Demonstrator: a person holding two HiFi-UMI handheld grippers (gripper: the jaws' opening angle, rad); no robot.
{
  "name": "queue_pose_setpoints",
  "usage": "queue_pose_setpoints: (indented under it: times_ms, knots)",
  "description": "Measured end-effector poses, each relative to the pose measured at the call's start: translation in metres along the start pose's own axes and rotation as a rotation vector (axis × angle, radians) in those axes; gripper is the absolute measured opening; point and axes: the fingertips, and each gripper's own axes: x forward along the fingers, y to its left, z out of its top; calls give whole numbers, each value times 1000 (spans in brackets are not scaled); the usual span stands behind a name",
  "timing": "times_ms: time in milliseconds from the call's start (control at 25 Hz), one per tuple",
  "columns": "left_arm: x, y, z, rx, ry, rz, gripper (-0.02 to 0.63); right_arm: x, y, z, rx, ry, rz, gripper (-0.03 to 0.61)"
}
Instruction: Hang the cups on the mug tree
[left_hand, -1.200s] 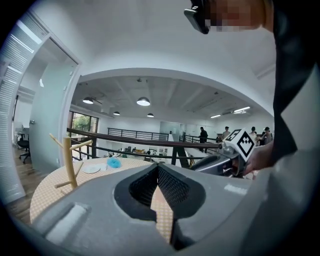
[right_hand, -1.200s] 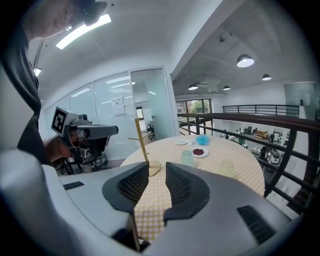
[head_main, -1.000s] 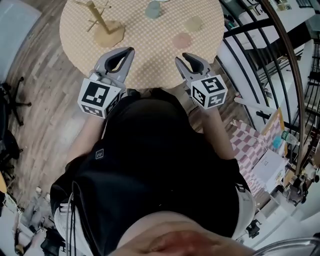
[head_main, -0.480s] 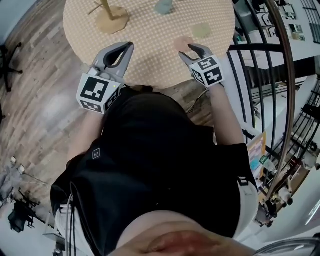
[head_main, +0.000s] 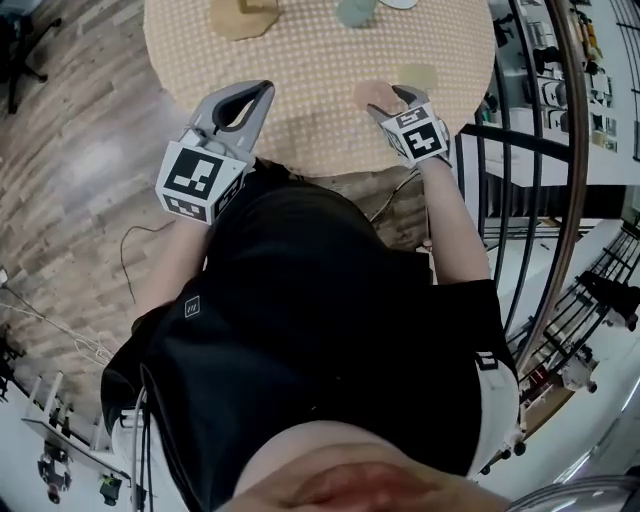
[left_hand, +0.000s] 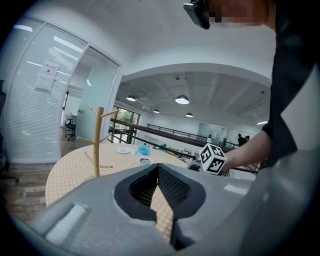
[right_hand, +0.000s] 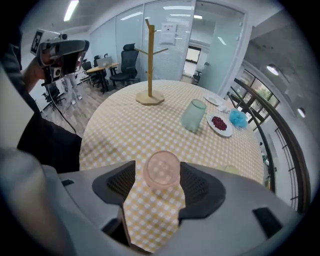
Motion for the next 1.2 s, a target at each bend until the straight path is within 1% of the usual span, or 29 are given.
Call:
queue_pose_setpoints:
  times_ms: [120,240,400,600,760,840,1000,1080,1200]
  knots:
    - [-7,2,-4,-8,3,47,8,10,-6,-2,-61,39,-6,302]
    - [-19,13,-8,-18,13,94,8,20,-4,5,-101,61,16,316]
    - [-27,19,-13,-40,28,136,8,35,0,5,-109,80,57,328]
    - [-25,20,-7,-30,41,148,8,51,4,-5,-99,110,110,324]
    - [-25,23,-4,-7,62,137,8,51,8,0,-101,85,127,324]
    - [-27,23,-3,8,65,123,8,49,10,1,-127,100,121,324]
    - [-32,19,3,30,46,75,8,27,12,8,-156,114,67,324]
    - [-36,22,9,44,37,49,8,14,17,18,-151,99,51,324]
    - [-45,38,15,63,27,19,9,2,30,41,-125,69,33,324]
